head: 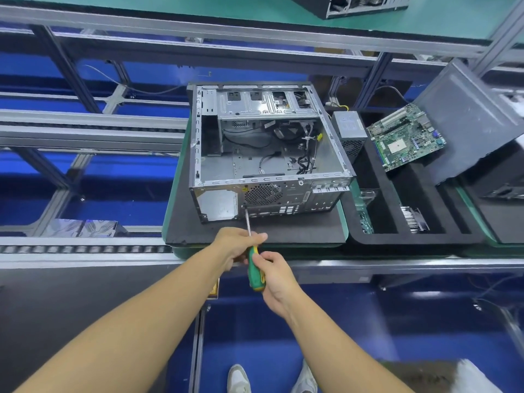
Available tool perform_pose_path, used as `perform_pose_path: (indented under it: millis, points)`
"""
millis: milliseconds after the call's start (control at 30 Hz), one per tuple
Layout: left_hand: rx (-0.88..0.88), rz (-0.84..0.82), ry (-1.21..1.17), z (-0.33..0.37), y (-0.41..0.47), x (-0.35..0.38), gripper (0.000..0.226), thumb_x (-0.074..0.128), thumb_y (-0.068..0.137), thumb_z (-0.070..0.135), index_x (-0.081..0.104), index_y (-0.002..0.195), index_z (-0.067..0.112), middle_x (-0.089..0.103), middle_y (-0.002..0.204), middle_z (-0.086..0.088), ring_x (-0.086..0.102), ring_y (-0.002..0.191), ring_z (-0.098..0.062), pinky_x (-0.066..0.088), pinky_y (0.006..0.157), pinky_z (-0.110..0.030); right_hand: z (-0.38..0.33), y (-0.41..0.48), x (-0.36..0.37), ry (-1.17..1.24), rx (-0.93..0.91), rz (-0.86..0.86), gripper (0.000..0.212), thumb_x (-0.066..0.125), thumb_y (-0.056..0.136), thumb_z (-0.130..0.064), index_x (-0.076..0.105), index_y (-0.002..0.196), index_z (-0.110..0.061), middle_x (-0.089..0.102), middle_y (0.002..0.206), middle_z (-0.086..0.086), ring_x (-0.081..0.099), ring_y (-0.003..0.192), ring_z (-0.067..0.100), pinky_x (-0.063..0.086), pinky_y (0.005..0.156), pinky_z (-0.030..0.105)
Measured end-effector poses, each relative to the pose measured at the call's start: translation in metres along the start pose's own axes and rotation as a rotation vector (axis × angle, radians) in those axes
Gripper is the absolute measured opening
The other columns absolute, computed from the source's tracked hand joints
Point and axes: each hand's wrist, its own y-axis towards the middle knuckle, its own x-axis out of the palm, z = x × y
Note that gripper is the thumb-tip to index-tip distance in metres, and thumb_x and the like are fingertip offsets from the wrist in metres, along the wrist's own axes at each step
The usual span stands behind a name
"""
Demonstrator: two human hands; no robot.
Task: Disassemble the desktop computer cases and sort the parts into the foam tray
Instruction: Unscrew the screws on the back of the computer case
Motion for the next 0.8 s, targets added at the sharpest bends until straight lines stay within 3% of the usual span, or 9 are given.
perform_pose_path:
  millis: [67,133,200,333,433,533,667,800]
  points:
    - [0.021,-0.026,-0.062,0.001,-0.003,-0.002,0.033,0.084,0.081,0.022,0.073,0.098,-0.003,0.069,0.080,-0.015,0.058,0.067,-0.026,0.056,0.069,-0.038,-0.002,-0.005,-0.003,0.111,0.083,-0.084,0.035,0.056,0.102,-0.036,0.060,0.120,-0.006,0.072,0.100,0.014,0.064,0.077,0.020,0.051,0.061,0.031]
    - [0.043,-0.057,-0.086,0.000,-0.005,-0.006,0.027,0.080,0.084,0.020,0.073,0.100,-0.002,0.074,0.097,-0.017,0.066,0.075,-0.022,0.059,0.075,-0.035,-0.002,-0.012,-0.006,0.212,0.197,-0.188,0.046,0.046,0.105,-0.044,0.063,0.118,-0.003,0.073,0.095,0.016,0.066,0.071,0.024,0.052,0.059,0.033]
    - [0.063,-0.103,-0.137,-0.001,-0.005,-0.009,0.024,0.076,0.088,0.017,0.071,0.106,0.001,0.075,0.107,-0.018,0.071,0.081,-0.019,0.058,0.072,-0.029,-0.001,-0.014,-0.009,0.206,0.213,-0.232,0.045,0.041,0.107,-0.039,0.063,0.118,-0.001,0.073,0.092,0.016,0.064,0.067,0.023,0.051,0.056,0.031]
    - [0.027,-0.125,-0.261,0.012,0.001,-0.006,0.025,0.061,0.099,0.026,0.061,0.119,0.010,0.072,0.117,-0.009,0.068,0.107,-0.022,0.052,0.081,-0.033,0.000,-0.013,-0.006,0.167,0.122,-0.177,0.030,0.048,0.105,-0.025,0.063,0.116,-0.001,0.066,0.081,0.009,0.059,0.063,0.017,0.049,0.052,0.029]
    - [0.012,0.021,-0.428,0.027,0.015,0.000,0.026,0.055,0.102,0.024,0.059,0.119,0.005,0.069,0.114,-0.009,0.067,0.097,-0.021,0.052,0.078,-0.034,0.004,-0.010,-0.005,0.133,0.040,-0.124,0.013,0.059,0.101,-0.018,0.059,0.106,-0.007,0.065,0.086,0.011,0.067,0.072,0.020,0.056,0.060,0.032]
    - [-0.009,0.148,-0.547,0.029,0.026,0.007,0.021,0.059,0.100,0.020,0.062,0.108,0.000,0.070,0.102,-0.012,0.067,0.084,-0.019,0.057,0.069,-0.030,0.004,-0.008,-0.003,0.105,0.017,-0.082,0.016,0.068,0.096,-0.016,0.054,0.104,-0.012,0.064,0.094,0.012,0.072,0.075,0.023,0.059,0.064,0.035]
    - [-0.006,0.162,-0.585,0.025,0.034,0.011,0.015,0.065,0.097,0.021,0.063,0.095,0.006,0.071,0.090,-0.007,0.069,0.079,-0.016,0.056,0.065,-0.028,0.001,-0.009,-0.003,-0.003,0.009,-0.035,0.027,0.073,0.091,-0.018,0.052,0.108,-0.016,0.063,0.097,0.007,0.066,0.063,0.014,0.052,0.054,0.027]
    - [0.004,0.134,-0.599,0.023,0.036,0.007,0.012,0.065,0.097,0.018,0.062,0.098,0.006,0.072,0.094,-0.009,0.071,0.084,-0.018,0.057,0.069,-0.029,-0.002,-0.009,-0.002,0.043,0.066,-0.021,0.029,0.064,0.097,-0.034,0.057,0.115,-0.013,0.068,0.095,0.008,0.058,0.063,0.014,0.045,0.050,0.027]
